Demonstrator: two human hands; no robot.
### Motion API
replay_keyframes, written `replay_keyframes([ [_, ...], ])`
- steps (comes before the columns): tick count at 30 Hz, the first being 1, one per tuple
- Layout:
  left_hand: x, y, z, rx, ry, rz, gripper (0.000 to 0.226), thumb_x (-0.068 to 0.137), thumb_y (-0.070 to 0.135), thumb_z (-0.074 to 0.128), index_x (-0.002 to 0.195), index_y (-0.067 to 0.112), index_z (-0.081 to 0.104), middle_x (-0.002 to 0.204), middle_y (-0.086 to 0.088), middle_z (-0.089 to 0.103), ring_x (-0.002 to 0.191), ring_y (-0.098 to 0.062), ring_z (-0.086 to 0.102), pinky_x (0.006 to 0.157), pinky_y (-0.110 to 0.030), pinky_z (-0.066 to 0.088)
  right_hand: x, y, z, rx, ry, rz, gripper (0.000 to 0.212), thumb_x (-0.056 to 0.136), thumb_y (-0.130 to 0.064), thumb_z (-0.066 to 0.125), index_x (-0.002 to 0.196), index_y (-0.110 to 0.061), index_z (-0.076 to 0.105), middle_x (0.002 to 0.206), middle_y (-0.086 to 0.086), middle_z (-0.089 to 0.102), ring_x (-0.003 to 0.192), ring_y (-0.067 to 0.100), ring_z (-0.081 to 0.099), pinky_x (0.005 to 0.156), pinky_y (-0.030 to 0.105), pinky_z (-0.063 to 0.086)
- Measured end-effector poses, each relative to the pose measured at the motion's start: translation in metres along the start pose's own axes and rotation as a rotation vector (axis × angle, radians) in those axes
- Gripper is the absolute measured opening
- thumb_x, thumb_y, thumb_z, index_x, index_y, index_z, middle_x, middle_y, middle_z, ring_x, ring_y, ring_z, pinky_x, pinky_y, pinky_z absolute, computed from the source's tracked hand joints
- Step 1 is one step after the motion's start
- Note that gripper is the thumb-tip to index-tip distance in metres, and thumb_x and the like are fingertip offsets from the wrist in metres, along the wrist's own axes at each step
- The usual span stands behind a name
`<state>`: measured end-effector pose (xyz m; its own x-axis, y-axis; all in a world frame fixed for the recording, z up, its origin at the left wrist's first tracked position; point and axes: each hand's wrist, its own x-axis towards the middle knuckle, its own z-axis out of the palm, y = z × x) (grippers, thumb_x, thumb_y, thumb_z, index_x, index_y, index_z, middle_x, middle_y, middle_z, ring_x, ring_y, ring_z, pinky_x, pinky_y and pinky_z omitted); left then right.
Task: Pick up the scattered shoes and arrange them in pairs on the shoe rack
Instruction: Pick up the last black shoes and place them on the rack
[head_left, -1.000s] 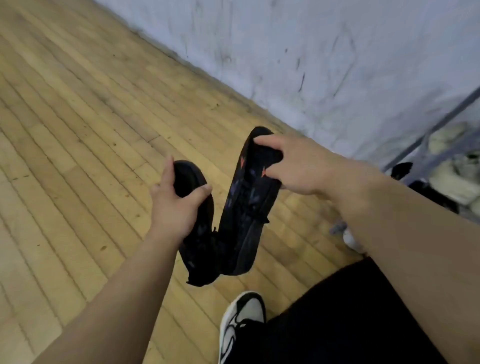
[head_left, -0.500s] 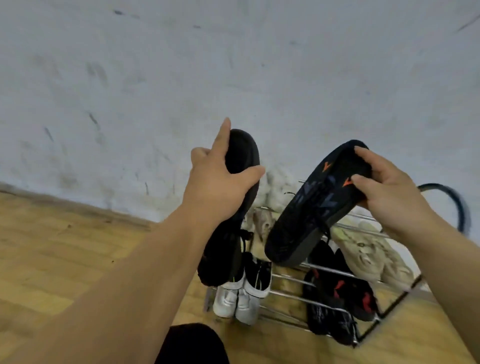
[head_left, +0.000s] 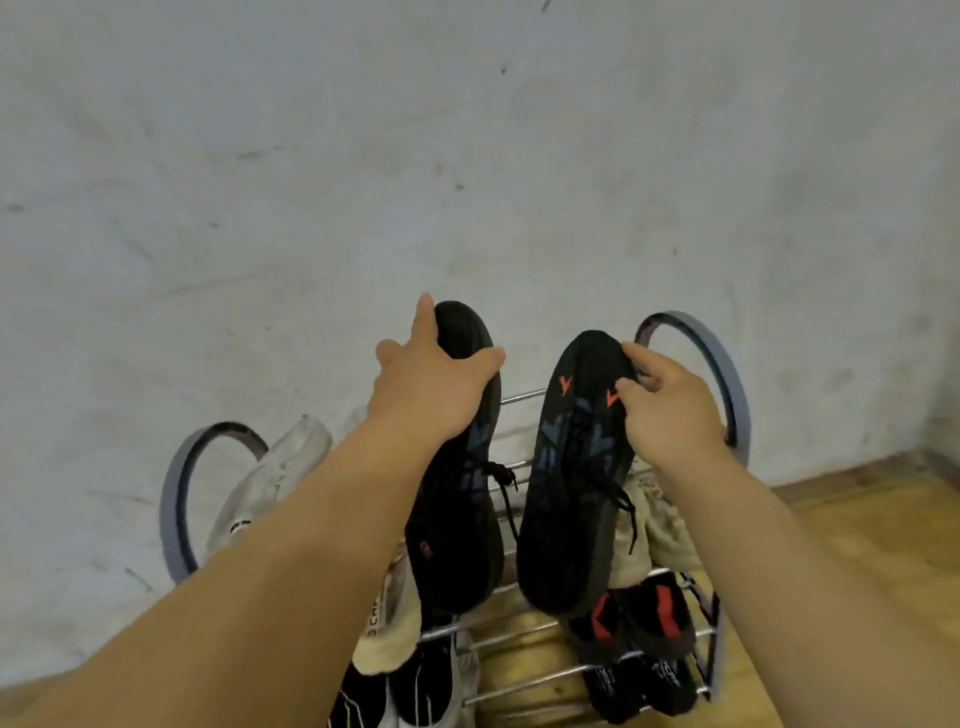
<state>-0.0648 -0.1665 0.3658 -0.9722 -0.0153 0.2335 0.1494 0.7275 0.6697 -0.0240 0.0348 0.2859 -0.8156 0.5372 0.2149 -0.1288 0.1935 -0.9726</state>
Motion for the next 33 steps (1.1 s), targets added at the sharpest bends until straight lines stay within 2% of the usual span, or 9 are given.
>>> replay_keyframes([
  [5, 0.050, -0.014, 0.043, 0.119, -0.012, -0.105, 0.100, 0.082, 0.071, 0.059, 0.159, 0.046, 0.001, 0.153, -0.015, 0.024, 0.130, -0.046, 0.044, 0.106, -0.052, 0.044, 0.032, 0.014, 0.012, 0.052, 0.243, 0.082, 0.036, 0.104, -0.019, 0.054, 0.138, -0.025, 0.062, 0.131, 0.000, 0.067, 0.103, 0.017, 0.063, 0.086, 0.030, 0.049],
  [11, 0.046, -0.051, 0.078, 0.302, -0.232, -0.089, 0.090, 0.086, 0.071, 0.051, 0.160, 0.044, 0.007, 0.157, -0.016, 0.024, 0.139, -0.044, 0.038, 0.115, -0.050, 0.035, 0.048, 0.029, 0.023, 0.054, 0.240, 0.147, 0.035, 0.102, -0.016, 0.055, 0.136, -0.022, 0.062, 0.115, -0.005, 0.064, 0.092, 0.011, 0.056, 0.079, 0.024, 0.043],
  [14, 0.035, -0.047, 0.071, 0.290, -0.153, 0.021, 0.081, 0.089, 0.066, 0.052, 0.159, 0.046, 0.015, 0.159, -0.010, 0.023, 0.142, -0.037, 0.033, 0.116, -0.049, 0.034, 0.050, 0.035, 0.029, 0.085, 0.231, 0.186, 0.036, 0.102, -0.012, 0.054, 0.135, -0.022, 0.064, 0.111, -0.005, 0.063, 0.078, 0.002, 0.055, 0.063, 0.016, 0.040],
  [16, 0.024, -0.037, 0.065, 0.202, -0.144, 0.180, 0.077, 0.090, 0.064, 0.054, 0.157, 0.048, 0.019, 0.157, -0.004, 0.028, 0.142, -0.028, 0.035, 0.114, -0.044, 0.034, 0.049, 0.036, 0.032, 0.104, 0.234, 0.205, 0.036, 0.101, -0.011, 0.055, 0.134, -0.021, 0.065, 0.116, -0.003, 0.063, 0.081, 0.004, 0.057, 0.066, 0.018, 0.044],
  [18, 0.012, -0.026, 0.061, 0.076, -0.304, 0.338, 0.076, 0.087, 0.067, 0.056, 0.154, 0.053, 0.023, 0.150, 0.003, 0.040, 0.134, -0.016, 0.047, 0.113, -0.038, 0.038, 0.048, 0.036, 0.034, 0.146, 0.246, 0.223, 0.036, 0.099, -0.011, 0.056, 0.131, -0.022, 0.067, 0.129, 0.000, 0.063, 0.093, 0.011, 0.058, 0.077, 0.024, 0.047],
  [21, -0.002, -0.029, 0.070, 0.154, -0.591, 0.434, 0.075, 0.087, 0.074, 0.052, 0.154, 0.056, 0.022, 0.145, 0.018, 0.044, 0.137, -0.005, 0.040, 0.116, -0.027, 0.033, 0.044, 0.034, 0.036, 0.198, 0.251, 0.206, 0.035, 0.097, -0.013, 0.057, 0.128, -0.026, 0.067, 0.128, -0.001, 0.063, 0.095, 0.010, 0.058, 0.086, 0.031, 0.051],
  [25, -0.005, -0.042, 0.087, 0.315, -0.570, 0.391, 0.074, 0.083, 0.082, 0.036, 0.151, 0.062, 0.013, 0.156, 0.006, 0.044, 0.146, -0.025, 0.034, 0.115, -0.055, 0.032, 0.037, 0.030, 0.031, 0.068, 0.065, 0.133, 0.046, 0.099, -0.017, 0.054, 0.143, -0.030, 0.055, 0.123, -0.003, 0.058, 0.097, 0.011, 0.057, 0.084, 0.028, 0.046],
  [29, -0.007, -0.036, 0.088, 0.385, -0.520, 0.357, 0.065, 0.095, 0.070, 0.042, 0.155, 0.054, 0.023, 0.161, 0.003, 0.038, 0.150, -0.027, 0.027, 0.116, -0.055, 0.026, 0.028, 0.025, 0.016, -0.220, -0.151, 0.074, 0.054, 0.100, -0.022, 0.053, 0.152, -0.033, 0.043, 0.150, 0.003, 0.049, 0.124, 0.020, 0.055, 0.089, 0.029, 0.042],
  [33, -0.008, -0.040, 0.088, 0.379, -0.497, 0.369, 0.064, 0.091, 0.073, 0.040, 0.152, 0.054, 0.032, 0.153, 0.006, 0.048, 0.146, -0.025, 0.032, 0.113, -0.056, 0.029, 0.006, 0.016, -0.007, -0.429, -0.292, -0.004, 0.060, 0.098, -0.030, 0.058, 0.154, -0.031, 0.038, 0.149, -0.001, 0.052, 0.118, 0.016, 0.053, 0.092, 0.029, 0.043],
])
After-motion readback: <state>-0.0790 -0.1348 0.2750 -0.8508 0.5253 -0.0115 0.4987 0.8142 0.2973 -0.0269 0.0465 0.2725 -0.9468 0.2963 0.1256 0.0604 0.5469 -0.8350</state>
